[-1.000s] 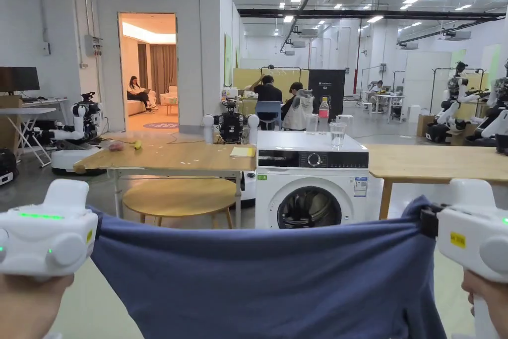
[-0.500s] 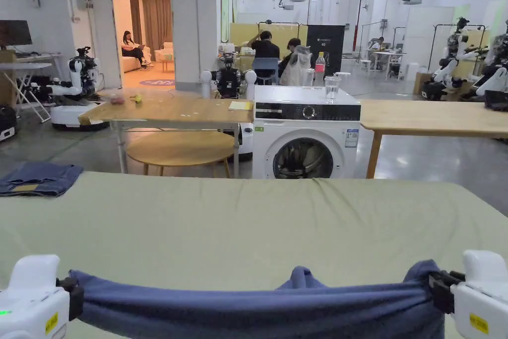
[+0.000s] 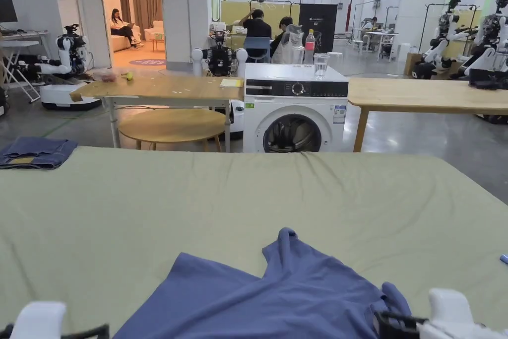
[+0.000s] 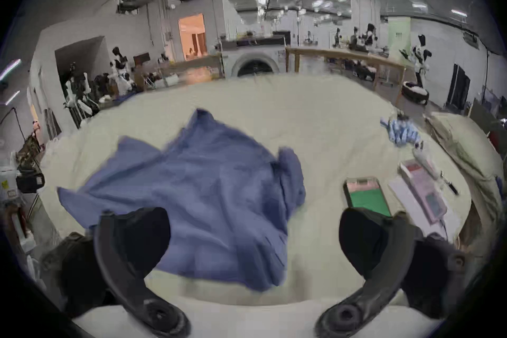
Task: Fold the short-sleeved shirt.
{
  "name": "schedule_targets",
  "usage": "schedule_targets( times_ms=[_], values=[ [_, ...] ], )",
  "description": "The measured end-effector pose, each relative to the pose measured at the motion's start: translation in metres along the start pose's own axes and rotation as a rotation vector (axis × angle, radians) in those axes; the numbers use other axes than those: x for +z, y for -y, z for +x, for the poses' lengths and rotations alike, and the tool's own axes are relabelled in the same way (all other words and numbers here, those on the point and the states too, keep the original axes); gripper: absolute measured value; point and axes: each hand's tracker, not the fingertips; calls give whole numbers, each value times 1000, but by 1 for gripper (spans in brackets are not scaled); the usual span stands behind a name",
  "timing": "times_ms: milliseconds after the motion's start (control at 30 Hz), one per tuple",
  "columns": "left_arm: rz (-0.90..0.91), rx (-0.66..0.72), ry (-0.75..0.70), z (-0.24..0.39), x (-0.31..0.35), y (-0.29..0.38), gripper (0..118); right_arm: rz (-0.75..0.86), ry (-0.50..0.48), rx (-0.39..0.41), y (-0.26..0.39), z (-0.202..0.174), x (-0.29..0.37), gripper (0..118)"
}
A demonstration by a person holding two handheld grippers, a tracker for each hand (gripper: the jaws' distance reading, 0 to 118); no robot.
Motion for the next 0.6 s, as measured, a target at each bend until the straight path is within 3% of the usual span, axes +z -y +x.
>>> schedule_targets(
  times_ms=[167,200,267,300,333,367,400,467,600],
  values=[
    [78,85,115,31,9,-29,108,179,-54,49,-26,-63,30,117],
    [78,81,135,34,8,-31,102,185,-69,68,-27,-72,34,112],
    [66,65,137,35,8,-34,38,176,-94,84,-28,-85,36,66],
    [61,58,130,36,13,-33,23,185,-90,100,-28,-92,38,52],
    [57,60,113,32,13,-32,23,188,-75,117,-27,-97,39,52],
    [59,68,104,24,16,-30,0,200,-51,134,-26,-100,37,8],
    [44,92,124,10,17,-30,0,213,-83,128,-29,-100,42,0],
    [28,138,98,-11,21,-27,0,183,-150,116,-32,-103,44,0],
    [-59,169,24,-57,17,-16,0,176,-148,143,-29,-114,35,0]
  ],
)
